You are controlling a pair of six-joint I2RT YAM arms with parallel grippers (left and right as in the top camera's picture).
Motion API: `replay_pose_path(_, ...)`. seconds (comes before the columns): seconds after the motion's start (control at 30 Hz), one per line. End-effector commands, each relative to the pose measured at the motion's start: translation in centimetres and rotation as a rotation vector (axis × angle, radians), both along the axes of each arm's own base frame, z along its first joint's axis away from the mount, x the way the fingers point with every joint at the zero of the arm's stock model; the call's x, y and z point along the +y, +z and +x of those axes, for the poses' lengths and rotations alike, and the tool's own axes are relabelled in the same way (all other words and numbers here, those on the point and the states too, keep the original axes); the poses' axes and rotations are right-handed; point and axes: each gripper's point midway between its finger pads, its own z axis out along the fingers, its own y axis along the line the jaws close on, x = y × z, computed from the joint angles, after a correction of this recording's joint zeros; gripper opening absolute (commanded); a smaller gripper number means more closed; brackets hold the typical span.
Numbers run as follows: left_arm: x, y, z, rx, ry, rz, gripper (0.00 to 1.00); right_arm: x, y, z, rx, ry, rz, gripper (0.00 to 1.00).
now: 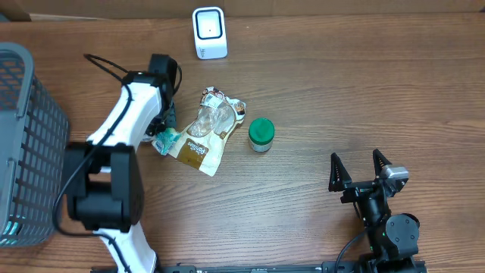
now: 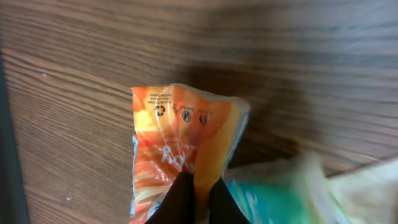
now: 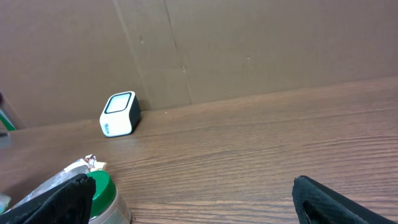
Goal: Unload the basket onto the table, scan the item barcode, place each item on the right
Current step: 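Carry the orange pack to the scanner and set it down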
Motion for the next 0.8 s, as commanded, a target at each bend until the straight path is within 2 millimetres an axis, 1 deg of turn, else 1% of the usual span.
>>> replay_pose_path(0.0,0.0,-1.5,-0.6,0.045,0.009,0.013,0.08,0.0,-0.2,0.0,-0.003,0.0,-0.004,1.0)
replay_pose_path(0.03,0.0,-1.6,-0.6,0.045,0.009,0.008,0.15,0.0,-0.2,0.0,-0.003,0.0,-0.004,1.0)
replay_pose_path(0.07,-0.1,-1.4,-0.6,0.042,0.009,0.003,0.3,0.0,-0.2,0.0,-0.003,0.0,-0.004,1.0)
replay_pose_path(0.1,-0.2,-1.2,-0.5,0.038,0.008,-0.003,0.38,0.0,-0.2,0.0,-0.003,0.0,-0.004,1.0)
replay_pose_path(0.13,-0.3,-0.9,-0.3,0.033,0.009,-0.007,0.51,0.0,-0.2,0.0,-0.003,0.0,-0.004,1.0)
replay_pose_path(0.17,-0.4,-0.5,-0.2,0.028,0.009,-0.011,0.57,0.0,-0.2,0.0,-0.003,0.0,-0.004,1.0)
replay_pose_path(0.27,-0.6,1.4,0.5,0.007,0.008,-0.025,0.64,0.0,-0.2,0.0,-0.003,0.0,-0.004,1.0)
replay_pose_path(0.4,-1.6,5.7,1.9,-0.053,0.004,-0.085,0.69,0.0,-0.2,0.0,-0.003,0.0,-0.004,1.0)
replay_pose_path(0.43,-2.0,7.1,2.3,-0.076,0.001,-0.106,0.7,0.0,-0.2,0.0,-0.003,0.0,-0.004,1.0)
replay_pose_path(0.47,-2.5,9.8,2.8,-0.119,-0.006,-0.14,0.72,0.0,-0.2,0.0,-0.003,0.0,-0.004,1.0)
replay_pose_path(0.57,-2.9,14.2,3.1,-0.19,-0.022,-0.172,0.75,0.0,-0.2,0.0,-0.003,0.0,-0.004,1.0)
replay_pose_path(0.63,-2.8,17.2,2.8,-0.241,-0.025,-0.176,0.75,0.0,-0.2,0.0,-0.003,0.0,-0.004,1.0)
replay_pose_path(0.73,-2.2,22.1,1.9,-0.334,-0.018,-0.183,0.72,0.0,-0.2,0.0,-0.003,0.0,-0.004,1.0)
replay_pose_path(0.77,-1.9,23.2,1.6,-0.356,-0.013,-0.184,0.72,0.0,-0.2,0.0,-0.003,0.0,-0.004,1.0)
